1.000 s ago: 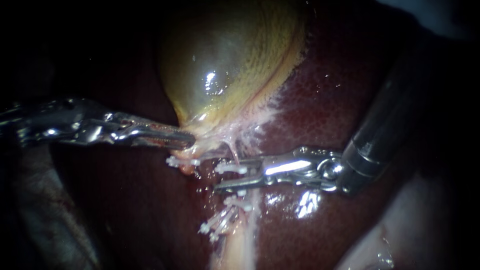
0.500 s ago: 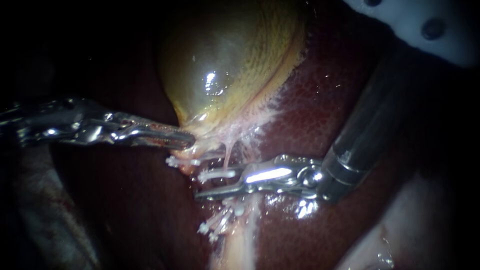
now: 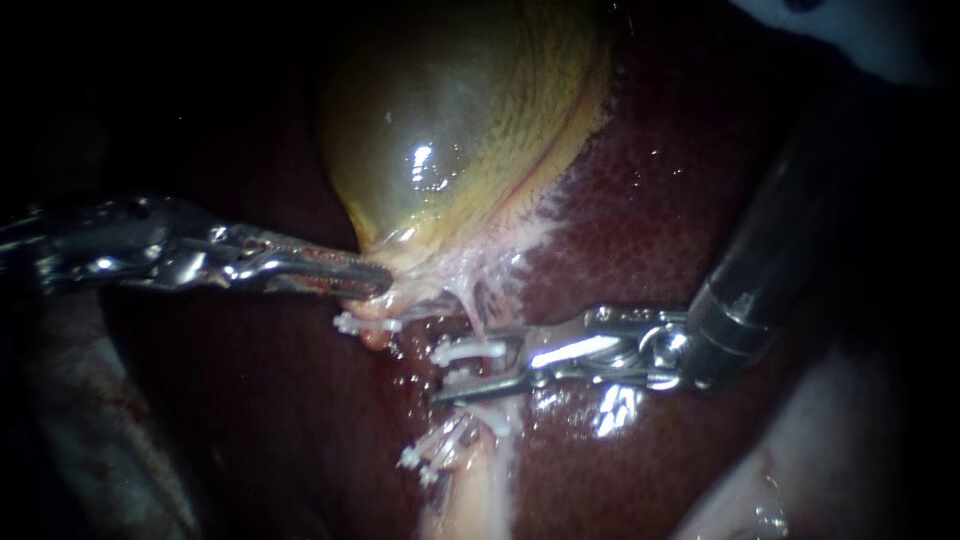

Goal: Going back third clip right tube

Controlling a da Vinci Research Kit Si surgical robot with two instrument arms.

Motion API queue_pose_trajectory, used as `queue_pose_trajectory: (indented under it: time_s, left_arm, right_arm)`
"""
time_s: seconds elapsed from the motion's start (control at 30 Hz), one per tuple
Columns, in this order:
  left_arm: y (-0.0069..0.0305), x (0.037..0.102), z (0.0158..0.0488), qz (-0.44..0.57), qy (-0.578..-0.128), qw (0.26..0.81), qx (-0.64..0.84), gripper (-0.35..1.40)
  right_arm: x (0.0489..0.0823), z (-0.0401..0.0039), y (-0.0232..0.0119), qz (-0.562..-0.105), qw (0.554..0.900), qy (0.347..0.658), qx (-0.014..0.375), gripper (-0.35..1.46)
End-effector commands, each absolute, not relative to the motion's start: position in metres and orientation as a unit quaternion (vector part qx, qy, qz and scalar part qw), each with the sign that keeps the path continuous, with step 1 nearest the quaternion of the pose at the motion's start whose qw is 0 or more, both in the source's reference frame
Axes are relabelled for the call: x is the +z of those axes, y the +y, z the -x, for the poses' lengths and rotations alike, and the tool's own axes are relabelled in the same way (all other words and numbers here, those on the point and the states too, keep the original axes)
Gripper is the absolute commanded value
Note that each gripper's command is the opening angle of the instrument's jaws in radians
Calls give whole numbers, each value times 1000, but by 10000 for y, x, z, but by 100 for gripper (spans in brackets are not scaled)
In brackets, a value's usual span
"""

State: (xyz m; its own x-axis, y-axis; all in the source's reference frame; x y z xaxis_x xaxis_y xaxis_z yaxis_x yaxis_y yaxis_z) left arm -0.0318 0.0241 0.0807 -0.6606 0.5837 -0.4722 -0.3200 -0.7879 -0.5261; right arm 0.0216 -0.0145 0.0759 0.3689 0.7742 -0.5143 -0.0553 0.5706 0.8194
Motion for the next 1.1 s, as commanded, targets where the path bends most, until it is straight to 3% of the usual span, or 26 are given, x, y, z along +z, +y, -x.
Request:
queue_pose_trajectory:
  time_s: [0.03, 0.33, 0.47, 0.6, 0.77, 1.1]
  left_arm:
    - [241, 807, 319, 324, -203, 254, 888, -35]
    - [241, 807, 318, 324, -203, 254, 888, -35]
    - [241, 807, 318, 324, -203, 254, 888, -35]
    - [241, 806, 317, 324, -204, 254, 888, -35]
    - [242, 805, 316, 324, -204, 254, 888, -35]
    - [242, 805, 315, 324, -204, 254, 888, -35]
  right_arm:
    - [757, -216, -146, -368, 741, 488, 279, 52]
    - [748, -225, -152, -376, 736, 491, 274, 51]
    - [747, -229, -140, -324, 764, 518, 207, 52]
    - [748, -225, -142, -322, 766, 519, 204, 52]
    - [747, -219, -145, -379, 733, 487, 287, 52]
    - [747, -214, -145, -391, 724, 480, 304, 52]
